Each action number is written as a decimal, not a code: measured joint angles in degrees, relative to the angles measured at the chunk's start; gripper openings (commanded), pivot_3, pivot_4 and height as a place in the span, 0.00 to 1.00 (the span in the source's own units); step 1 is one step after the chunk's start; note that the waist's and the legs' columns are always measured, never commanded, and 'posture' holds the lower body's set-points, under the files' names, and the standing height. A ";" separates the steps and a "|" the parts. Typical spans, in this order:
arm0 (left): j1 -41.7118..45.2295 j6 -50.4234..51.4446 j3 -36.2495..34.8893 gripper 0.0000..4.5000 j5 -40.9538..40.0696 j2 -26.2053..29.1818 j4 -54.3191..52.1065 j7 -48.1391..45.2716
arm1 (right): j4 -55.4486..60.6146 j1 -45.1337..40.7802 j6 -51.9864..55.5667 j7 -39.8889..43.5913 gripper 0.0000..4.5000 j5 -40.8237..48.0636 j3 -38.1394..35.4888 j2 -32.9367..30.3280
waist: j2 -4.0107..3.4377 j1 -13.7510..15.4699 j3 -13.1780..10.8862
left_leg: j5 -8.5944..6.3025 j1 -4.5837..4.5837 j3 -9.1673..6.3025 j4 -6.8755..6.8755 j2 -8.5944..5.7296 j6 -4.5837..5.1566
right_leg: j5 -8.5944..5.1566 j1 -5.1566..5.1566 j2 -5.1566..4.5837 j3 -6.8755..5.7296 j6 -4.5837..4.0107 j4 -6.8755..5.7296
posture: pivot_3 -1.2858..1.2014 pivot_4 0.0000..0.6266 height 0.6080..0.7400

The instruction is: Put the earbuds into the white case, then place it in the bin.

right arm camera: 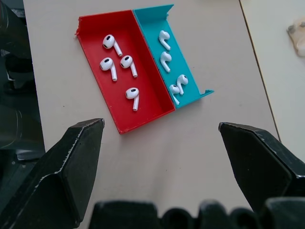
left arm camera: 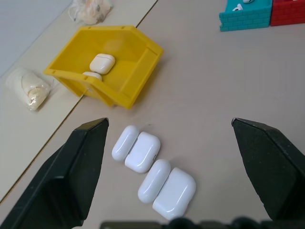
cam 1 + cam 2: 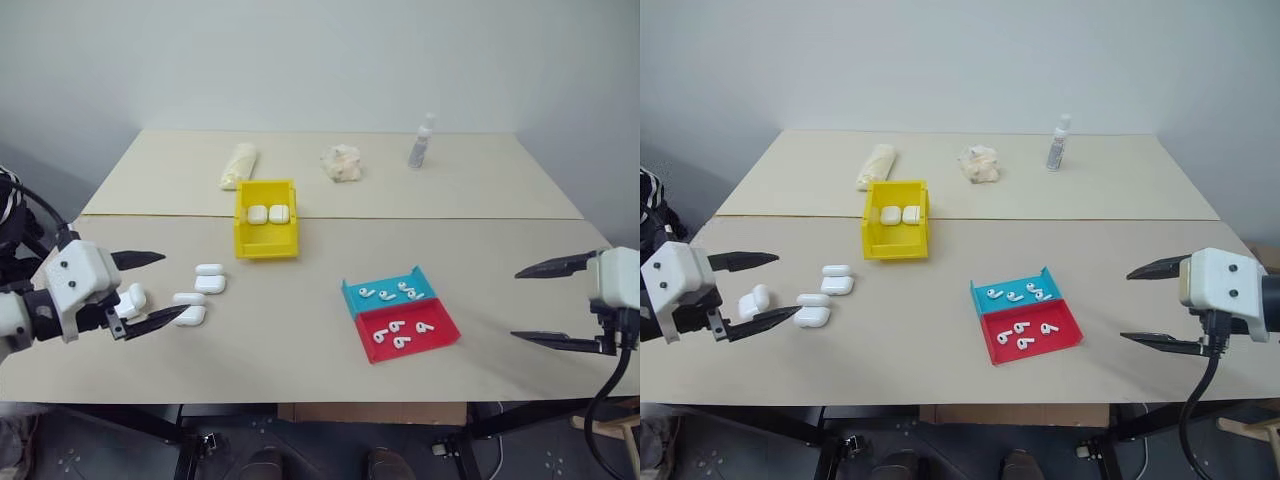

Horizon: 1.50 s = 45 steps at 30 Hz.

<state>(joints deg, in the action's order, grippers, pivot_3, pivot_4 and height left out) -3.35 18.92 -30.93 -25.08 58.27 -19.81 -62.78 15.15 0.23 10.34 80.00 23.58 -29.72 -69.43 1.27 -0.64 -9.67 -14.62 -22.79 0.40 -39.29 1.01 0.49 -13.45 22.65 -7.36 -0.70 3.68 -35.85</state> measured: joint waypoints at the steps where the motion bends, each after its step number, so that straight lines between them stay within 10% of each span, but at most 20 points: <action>1: -0.16 0.76 -0.39 1.00 -0.14 0.19 -0.18 -0.06 | -0.02 0.00 0.00 0.19 0.99 0.08 0.01 -0.02 | 0.00 0.00 0.00 | 0.00 0.00 0.00 0.00 0.00 0.00 | 0.00 0.00 0.00 0.00 0.00 0.00 | 0.52 0.24 1.00; 17: -3.85 3.46 -1.54 1.00 4.12 0.98 -3.68 3.76 | -5.39 -7.59 -1.01 0.98 0.99 -1.07 8.12 -1.11 | 0.00 -0.05 0.00 | 0.00 0.00 0.05 0.02 0.01 0.00 | 0.00 0.06 0.00 0.04 -0.01 -0.02 | 0.52 0.24 1.00; 25: -1.71 9.48 0.10 1.00 5.51 19.08 7.84 -7.65 | -4.69 -5.70 -1.10 0.95 0.99 -1.54 7.79 -1.10 | 0.00 0.14 -0.01 | 0.00 -0.08 0.15 0.04 0.00 0.00 | -0.05 0.26 0.00 0.08 0.00 -0.09 | 0.52 0.24 1.00; 32: 22.32 -4.78 22.33 1.00 12.90 26.16 32.18 -20.10 | -2.48 -2.43 0.43 -1.09 0.99 -2.01 6.53 -0.81 | 0.01 0.01 -0.02 | 0.02 -0.26 0.32 0.11 -0.01 -0.01 | -0.05 0.52 0.06 0.18 -0.02 -0.22 | 0.52 0.24 1.00; 37: 47.76 -10.58 40.88 1.00 27.74 19.13 53.43 -27.91 | -0.85 -0.79 1.97 -2.25 0.99 -1.99 6.09 -0.41 | 0.02 0.12 -0.01 | 0.03 -0.24 0.35 0.09 -0.05 0.00 | -0.04 0.46 0.06 0.19 0.01 -0.24 | 0.52 0.24 1.00; 45: 63.55 -21.48 52.81 1.00 40.10 8.38 77.55 -28.86 | -0.08 0.11 3.99 -3.79 0.99 -2.00 5.64 -0.31 | 0.34 0.05 -0.12 | 0.02 -0.42 0.29 0.01 -0.01 0.01 | -0.02 0.56 0.05 0.14 0.04 -0.21 | 0.52 0.24 1.00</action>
<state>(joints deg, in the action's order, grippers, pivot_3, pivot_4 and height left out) 60.20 -2.56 21.89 15.03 66.64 57.74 -91.64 15.06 0.33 14.34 76.21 21.58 -24.08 -69.74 1.60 -0.59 -9.79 -14.60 -23.22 0.70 -39.28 0.99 0.50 -13.48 23.21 -7.31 -0.55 3.73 -36.07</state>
